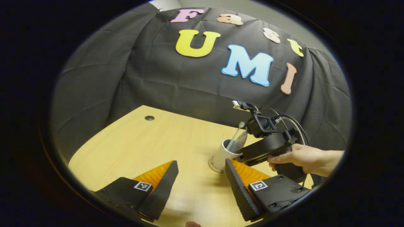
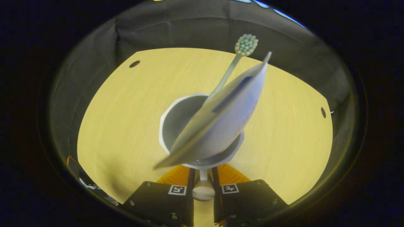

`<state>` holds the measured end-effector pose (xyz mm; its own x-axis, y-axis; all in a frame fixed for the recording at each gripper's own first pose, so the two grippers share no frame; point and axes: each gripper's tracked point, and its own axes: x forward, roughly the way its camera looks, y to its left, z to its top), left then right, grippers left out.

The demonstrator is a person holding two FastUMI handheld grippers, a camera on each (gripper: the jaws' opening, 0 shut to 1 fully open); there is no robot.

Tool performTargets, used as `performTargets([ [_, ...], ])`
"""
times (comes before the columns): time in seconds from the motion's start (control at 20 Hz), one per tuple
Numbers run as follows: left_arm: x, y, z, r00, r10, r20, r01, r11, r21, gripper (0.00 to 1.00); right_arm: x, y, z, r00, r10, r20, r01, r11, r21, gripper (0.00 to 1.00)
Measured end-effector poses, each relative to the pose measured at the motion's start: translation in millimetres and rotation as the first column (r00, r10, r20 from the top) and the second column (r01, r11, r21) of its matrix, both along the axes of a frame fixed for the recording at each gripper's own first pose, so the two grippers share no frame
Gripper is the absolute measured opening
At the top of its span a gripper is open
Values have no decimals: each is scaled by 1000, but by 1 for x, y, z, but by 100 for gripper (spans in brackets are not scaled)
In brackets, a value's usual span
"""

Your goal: Put the toothbrush and toothpaste on the desktop into the cup, then pick up the cup and place it on the coaster on the desktop.

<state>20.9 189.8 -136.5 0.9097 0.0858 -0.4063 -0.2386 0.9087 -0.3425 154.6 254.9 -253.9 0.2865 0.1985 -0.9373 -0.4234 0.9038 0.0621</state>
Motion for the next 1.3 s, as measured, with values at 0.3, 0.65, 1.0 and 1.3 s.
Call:
performTargets([
  [0.3,-1,4,-1,1000,8,-5,-8,1000,-2,96,2,-4,13,1000,0,23,0,1000,2,31],
  [0.65,6,-2,6,1000,5,1,-5,1000,27,94,-6,-12,52,996,22,82,-27,998,61,78],
  [1.0,26,-28,19,999,-51,17,50,997,65,96,-25,-62,115,975,-54,216,22,989,147,78],
  [1.3,50,-60,63,991,-100,90,90,990,112,96,-37,-132,169,893,-193,406,118,972,204,78],
])
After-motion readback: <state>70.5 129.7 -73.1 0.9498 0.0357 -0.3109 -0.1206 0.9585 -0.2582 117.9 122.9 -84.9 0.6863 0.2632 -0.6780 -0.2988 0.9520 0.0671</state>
